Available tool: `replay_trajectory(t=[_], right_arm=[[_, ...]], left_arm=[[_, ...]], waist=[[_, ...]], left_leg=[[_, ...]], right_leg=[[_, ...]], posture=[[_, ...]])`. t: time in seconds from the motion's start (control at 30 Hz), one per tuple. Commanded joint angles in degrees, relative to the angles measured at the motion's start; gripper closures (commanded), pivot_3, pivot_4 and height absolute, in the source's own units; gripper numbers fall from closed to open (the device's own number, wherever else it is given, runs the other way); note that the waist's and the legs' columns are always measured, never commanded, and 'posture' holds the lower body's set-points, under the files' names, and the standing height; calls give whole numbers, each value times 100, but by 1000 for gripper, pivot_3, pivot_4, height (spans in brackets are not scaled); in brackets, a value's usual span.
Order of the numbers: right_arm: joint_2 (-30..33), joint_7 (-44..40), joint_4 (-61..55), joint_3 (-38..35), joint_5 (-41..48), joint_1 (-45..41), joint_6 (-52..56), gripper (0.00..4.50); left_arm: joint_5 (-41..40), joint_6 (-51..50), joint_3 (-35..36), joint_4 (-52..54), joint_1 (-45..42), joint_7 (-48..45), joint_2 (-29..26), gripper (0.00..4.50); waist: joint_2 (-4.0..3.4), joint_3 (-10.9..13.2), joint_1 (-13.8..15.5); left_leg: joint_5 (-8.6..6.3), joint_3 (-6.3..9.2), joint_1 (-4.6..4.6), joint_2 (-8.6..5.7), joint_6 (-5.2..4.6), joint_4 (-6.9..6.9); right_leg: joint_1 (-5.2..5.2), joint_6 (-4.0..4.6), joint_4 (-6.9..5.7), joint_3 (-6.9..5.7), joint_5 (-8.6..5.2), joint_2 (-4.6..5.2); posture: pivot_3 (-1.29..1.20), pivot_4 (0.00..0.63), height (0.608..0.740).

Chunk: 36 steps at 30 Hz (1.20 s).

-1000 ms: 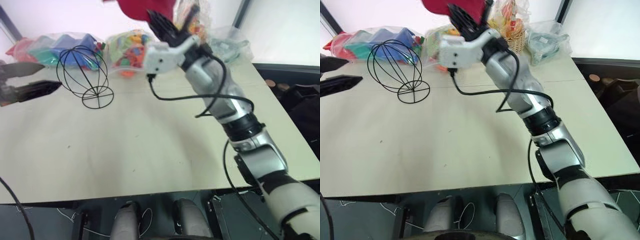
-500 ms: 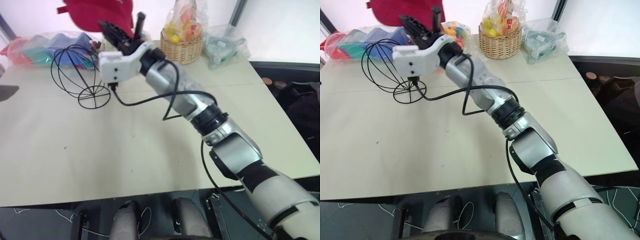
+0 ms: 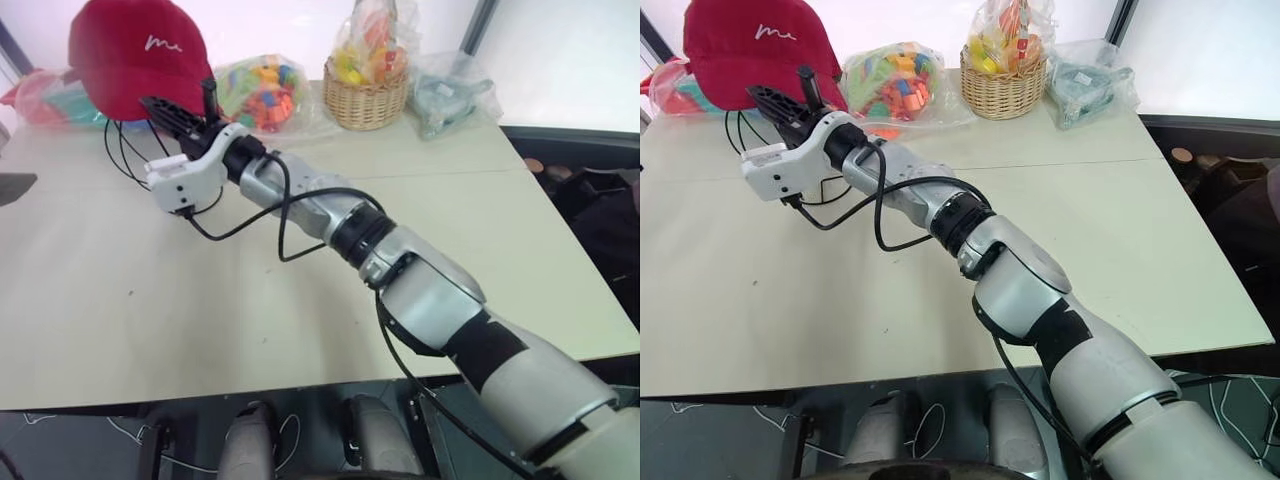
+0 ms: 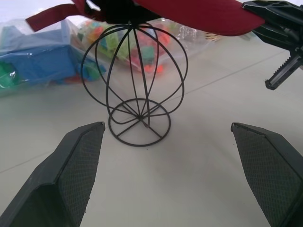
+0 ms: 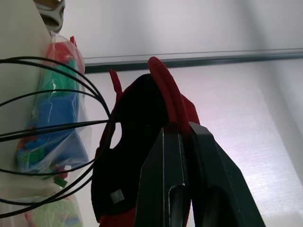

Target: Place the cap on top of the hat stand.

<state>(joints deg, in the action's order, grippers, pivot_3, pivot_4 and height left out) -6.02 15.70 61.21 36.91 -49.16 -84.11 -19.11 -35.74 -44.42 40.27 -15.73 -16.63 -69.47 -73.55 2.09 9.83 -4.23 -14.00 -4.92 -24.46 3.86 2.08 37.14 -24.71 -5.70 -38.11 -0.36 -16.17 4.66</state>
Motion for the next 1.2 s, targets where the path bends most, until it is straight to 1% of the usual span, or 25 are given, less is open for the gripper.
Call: replay_trajectory(t=[0.03, 0.17, 0.4, 0.63, 0.83, 0.93, 1.2], right_arm=[[-215, 291, 305, 132, -71, -195, -108, 4460], [-408, 382, 654, 327, -138, -114, -183, 4460], [-796, 223, 833, 566, -153, 216, -229, 4460], [-881, 21, 965, 685, -153, 579, -28, 4460], [-940, -204, 1203, 609, -55, 524, 313, 4460], [-1041, -391, 1264, 553, 13, 444, 448, 4460], [-1296, -718, 1218, 514, 161, 367, 498, 4460]], left_arm=[[-109, -3, 266, 178, -69, 73, -23, 0], [-140, -31, 278, 233, -83, 130, -4, 0], [-171, -9, 255, 286, -46, 208, 23, 0], [-194, -43, 278, 436, 19, 317, 128, 0], [-221, -63, 262, 473, 31, 381, 176, 0], [-234, -77, 257, 502, 37, 407, 206, 0], [-239, -128, 319, 612, 119, 465, 269, 0]], waist=[[6, 1, -2], [11, -1, -8], [11, -1, -28], [11, -1, -60], [9, 0, -61], [9, 0, -15], [10, 0, 21]], left_leg=[[0, 0, 0, 0, 0, -1], [2, 0, 0, 0, 4, -2], [2, 0, 0, 1, 4, -4], [2, 3, 5, 1, 4, -4], [5, 6, 7, 2, 9, -3], [5, 7, 8, 1, 9, -2], [6, 10, 7, 1, 10, -1]], right_leg=[[0, 0, 0, 0, 0, 0], [-2, 1, 0, 0, 0, 0], [-3, 1, -1, 0, -1, 0], [-1, 1, -8, 0, -1, 0], [0, 2, -14, -1, -1, -1], [2, 3, -14, -1, -1, 0], [4, 5, -13, -5, 0, 2]], posture=[[0, 150, 740], [0, 150, 740], [0, 150, 740], [0, 150, 740], [0, 150, 740], [0, 150, 740], [0, 150, 740]])
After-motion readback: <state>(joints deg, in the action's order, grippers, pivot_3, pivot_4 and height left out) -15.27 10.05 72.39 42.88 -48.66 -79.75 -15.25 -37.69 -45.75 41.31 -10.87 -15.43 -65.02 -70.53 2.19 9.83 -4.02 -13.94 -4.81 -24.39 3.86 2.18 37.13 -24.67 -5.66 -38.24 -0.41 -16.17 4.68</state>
